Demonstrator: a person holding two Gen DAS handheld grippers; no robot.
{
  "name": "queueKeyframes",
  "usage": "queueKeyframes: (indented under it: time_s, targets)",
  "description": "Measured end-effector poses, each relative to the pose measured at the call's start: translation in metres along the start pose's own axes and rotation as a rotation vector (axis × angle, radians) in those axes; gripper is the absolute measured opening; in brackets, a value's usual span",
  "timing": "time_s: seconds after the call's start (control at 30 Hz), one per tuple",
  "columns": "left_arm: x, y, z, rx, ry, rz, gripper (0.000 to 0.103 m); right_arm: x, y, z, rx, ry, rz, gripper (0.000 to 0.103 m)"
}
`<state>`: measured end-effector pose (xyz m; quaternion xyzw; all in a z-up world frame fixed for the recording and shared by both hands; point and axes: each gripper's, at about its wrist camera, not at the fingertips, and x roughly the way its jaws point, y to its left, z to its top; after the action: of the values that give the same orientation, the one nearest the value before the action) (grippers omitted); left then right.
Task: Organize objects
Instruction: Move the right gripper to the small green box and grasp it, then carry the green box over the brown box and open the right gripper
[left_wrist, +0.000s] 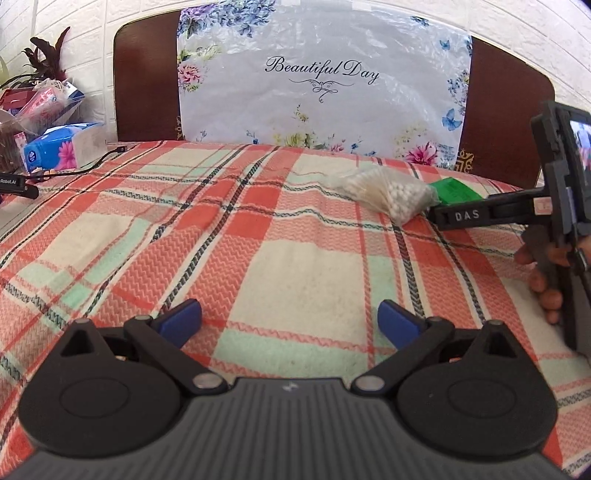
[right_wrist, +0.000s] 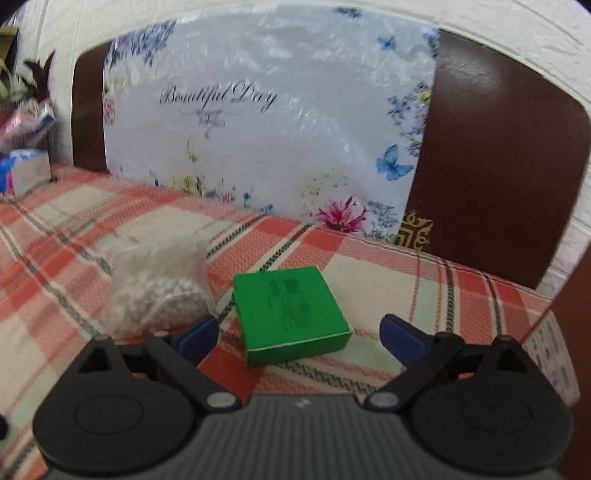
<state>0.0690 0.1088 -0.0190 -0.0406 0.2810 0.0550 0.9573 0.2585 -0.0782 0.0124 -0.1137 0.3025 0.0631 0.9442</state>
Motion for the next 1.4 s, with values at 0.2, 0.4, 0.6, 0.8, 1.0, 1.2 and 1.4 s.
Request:
queueKeyframes:
  time_s: [0.2,0.4,0.6,0.8,1.0,1.2,1.4]
  targets:
    - [0.001,0.001,0.000,-0.007,-0.001,-0.008,0.100,-0.016,-0.003,-0.014,0.070,0.008,0.074,0.063]
    - [0.003,0.000,0.002,0.009,0.016,-0.037,0.100,-0.101,-0.019,-0.074,0.112,0.053,0.107,0.064]
    - [-0.028,-0.038,0.013,0.002,0.156,-0.302,0.094,-0.202,-0.043,-0.145,0.145,0.073,0.020,0.066]
    - [-0.067,-0.144,0.012,0.179,0.358,-0.618,0.072,-0.228,-0.056,-0.168,0.223,0.049,-0.007,0.079]
    - [-0.056,-0.185,-0.012,0.237,0.465,-0.640,0.056,-0.226,-0.045,-0.170,0.168,0.019,-0.003,0.063]
    - [-0.093,-0.215,0.026,0.336,0.295,-0.697,0.055,-0.246,-0.051,-0.166,0.200,-0.101,-0.081,0.063]
    - [-0.104,-0.266,0.087,0.353,0.107,-0.763,0.055,-0.267,-0.097,-0.120,0.207,-0.330,-0.246,0.063]
